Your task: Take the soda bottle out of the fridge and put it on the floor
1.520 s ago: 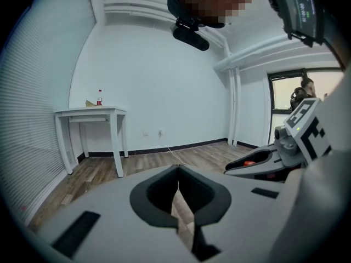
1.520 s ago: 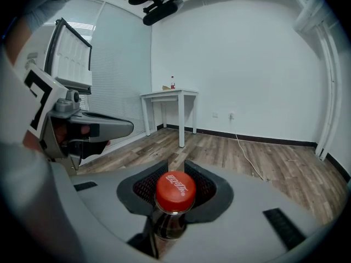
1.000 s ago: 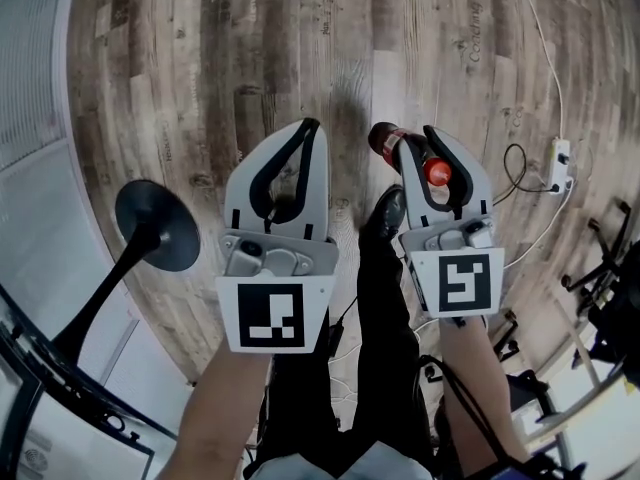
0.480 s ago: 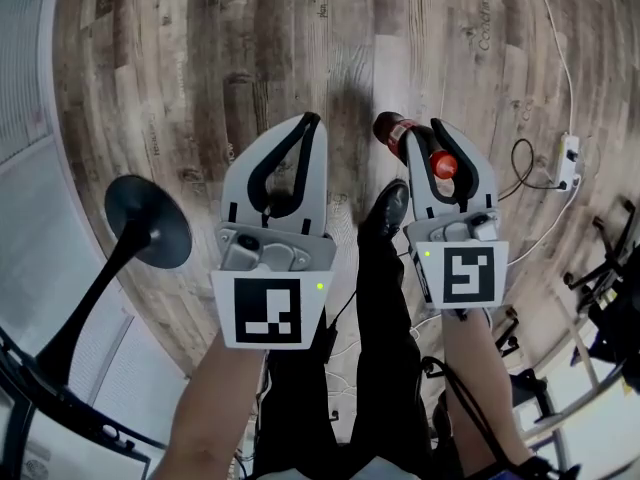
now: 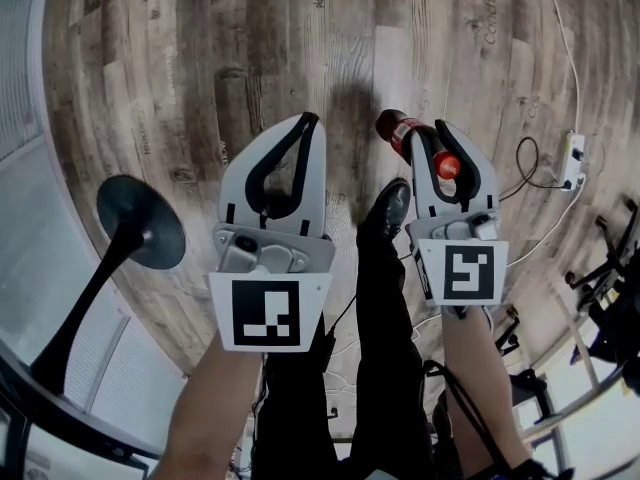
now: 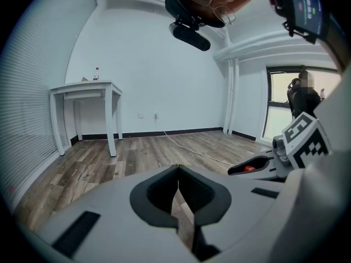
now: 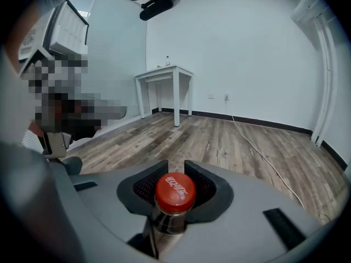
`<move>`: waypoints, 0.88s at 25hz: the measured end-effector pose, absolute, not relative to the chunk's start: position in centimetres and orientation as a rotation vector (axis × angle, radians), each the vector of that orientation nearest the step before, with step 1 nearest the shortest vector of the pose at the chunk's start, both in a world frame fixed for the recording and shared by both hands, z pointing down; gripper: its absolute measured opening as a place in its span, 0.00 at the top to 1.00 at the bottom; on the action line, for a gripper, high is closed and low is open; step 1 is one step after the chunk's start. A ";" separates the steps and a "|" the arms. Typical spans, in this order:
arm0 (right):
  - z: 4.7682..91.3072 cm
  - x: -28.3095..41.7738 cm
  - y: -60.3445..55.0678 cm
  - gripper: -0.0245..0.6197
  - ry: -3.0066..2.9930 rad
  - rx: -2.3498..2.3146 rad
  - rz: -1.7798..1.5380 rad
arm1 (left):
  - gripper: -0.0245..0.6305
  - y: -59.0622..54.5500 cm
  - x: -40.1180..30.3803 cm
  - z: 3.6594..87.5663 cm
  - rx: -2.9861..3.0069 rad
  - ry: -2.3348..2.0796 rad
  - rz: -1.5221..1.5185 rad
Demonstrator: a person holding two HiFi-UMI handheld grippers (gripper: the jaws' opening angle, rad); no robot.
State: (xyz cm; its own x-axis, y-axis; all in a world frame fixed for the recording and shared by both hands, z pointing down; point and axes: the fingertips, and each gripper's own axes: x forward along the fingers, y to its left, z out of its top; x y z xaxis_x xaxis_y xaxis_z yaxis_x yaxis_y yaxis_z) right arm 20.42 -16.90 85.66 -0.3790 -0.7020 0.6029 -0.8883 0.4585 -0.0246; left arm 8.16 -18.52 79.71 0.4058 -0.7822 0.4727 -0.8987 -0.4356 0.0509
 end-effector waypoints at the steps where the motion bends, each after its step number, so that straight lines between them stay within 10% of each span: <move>1: 86.1 20.5 -16.8 0.80 -2.185 1.322 0.476 | 0.93 -18.4 8.1 80.1 2.370 -1.457 0.565; 22: 92.8 21.7 -14.7 0.80 -2.090 1.335 0.512 | 0.93 -16.3 6.8 84.1 2.310 -1.460 0.564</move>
